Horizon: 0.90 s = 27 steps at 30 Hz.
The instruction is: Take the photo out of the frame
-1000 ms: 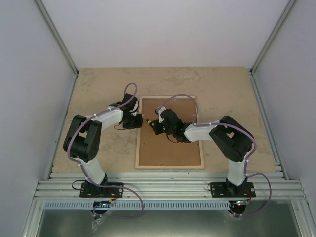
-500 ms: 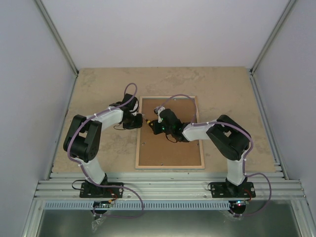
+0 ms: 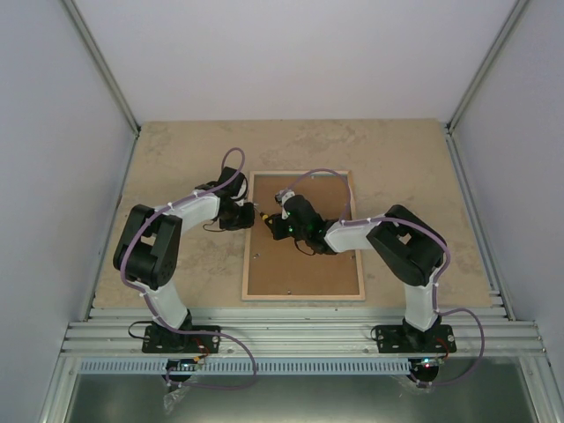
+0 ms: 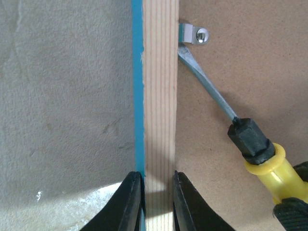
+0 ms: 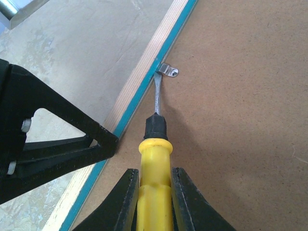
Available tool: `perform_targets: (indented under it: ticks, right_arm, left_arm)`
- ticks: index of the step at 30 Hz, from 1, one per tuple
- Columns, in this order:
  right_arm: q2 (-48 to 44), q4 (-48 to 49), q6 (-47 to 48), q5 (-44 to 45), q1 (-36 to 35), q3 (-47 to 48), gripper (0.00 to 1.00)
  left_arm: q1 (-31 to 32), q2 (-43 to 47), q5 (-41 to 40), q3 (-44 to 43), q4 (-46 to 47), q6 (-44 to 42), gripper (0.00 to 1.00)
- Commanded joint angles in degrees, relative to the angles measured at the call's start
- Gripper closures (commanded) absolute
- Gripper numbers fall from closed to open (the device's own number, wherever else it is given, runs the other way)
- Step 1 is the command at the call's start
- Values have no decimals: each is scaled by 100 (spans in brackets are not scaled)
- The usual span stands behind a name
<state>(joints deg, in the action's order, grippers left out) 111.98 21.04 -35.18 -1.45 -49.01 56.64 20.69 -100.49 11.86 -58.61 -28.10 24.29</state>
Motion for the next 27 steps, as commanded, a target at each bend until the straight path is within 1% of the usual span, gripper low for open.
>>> perform_targets:
  ticks: [1,15,24,27]
  right_arm:
    - [89,233,-177,485,28,102,99]
    - [-90,717,-326,751,153,1,99]
    - [-492,1052,-183,472,336,-324,100]
    - [-581,1060,-161,505,347,-397,99]
  left_arm:
    - [41,-129,505,60,-22,79,100]
    - [41,-138,550,80,-25,81,100]
    - [41,-138,455,64,-47,92,100]
    - [41,-146,409,53,-68,90,100]
